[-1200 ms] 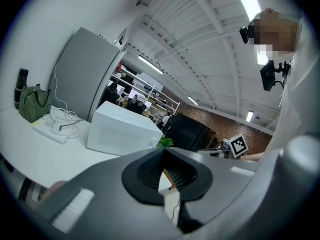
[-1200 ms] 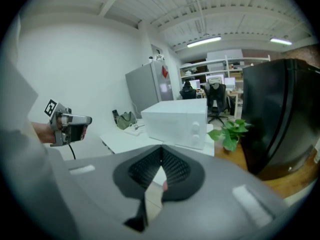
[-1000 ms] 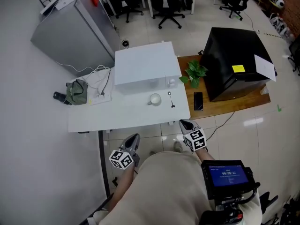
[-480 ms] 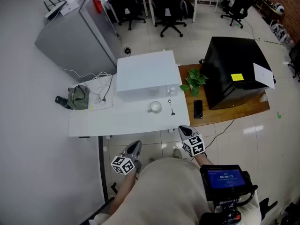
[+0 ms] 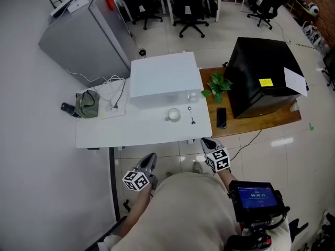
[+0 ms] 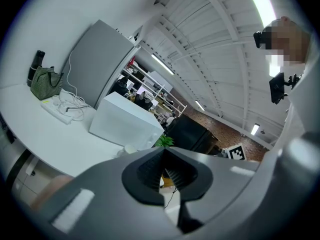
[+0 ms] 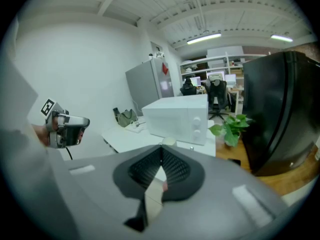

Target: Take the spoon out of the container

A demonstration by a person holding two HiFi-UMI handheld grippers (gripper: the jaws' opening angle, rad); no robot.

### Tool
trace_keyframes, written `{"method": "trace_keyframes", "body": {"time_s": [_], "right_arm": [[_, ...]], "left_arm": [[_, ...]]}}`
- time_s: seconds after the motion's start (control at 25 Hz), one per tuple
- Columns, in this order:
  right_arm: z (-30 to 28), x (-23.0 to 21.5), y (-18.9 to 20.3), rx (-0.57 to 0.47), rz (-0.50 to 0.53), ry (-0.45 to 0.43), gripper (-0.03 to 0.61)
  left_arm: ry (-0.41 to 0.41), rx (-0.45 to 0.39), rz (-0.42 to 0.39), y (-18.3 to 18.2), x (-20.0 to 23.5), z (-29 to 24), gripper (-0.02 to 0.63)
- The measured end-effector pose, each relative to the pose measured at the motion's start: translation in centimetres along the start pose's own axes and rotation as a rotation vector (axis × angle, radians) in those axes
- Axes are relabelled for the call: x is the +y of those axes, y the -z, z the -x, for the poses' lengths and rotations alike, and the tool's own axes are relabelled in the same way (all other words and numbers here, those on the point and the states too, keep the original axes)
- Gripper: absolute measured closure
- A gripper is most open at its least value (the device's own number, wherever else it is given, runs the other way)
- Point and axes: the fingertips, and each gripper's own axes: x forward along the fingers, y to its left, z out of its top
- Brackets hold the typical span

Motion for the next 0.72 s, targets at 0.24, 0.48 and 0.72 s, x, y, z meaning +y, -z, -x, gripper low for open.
{"method": "trace_keyframes", "body": {"time_s": [0.24, 0.48, 0.72], "right_arm": [[0.5, -0.3, 0.6, 0.009, -0.002, 0.022, 0.575], [0.7, 0.3, 0.5, 0.025, 0.088, 0.040, 0.575], [0.7, 1.2, 0.6, 0.040, 0.167, 0.064, 0.575]], "left_arm": [[0.020, 0.011, 0.012, 0.1, 0.0, -0.2, 0.611], [0.029, 0.009, 0.033, 0.5, 0.4, 0.5, 0.609], [0.041, 0.002, 0.041, 0.9, 0.8, 0.9, 0.609]]}}
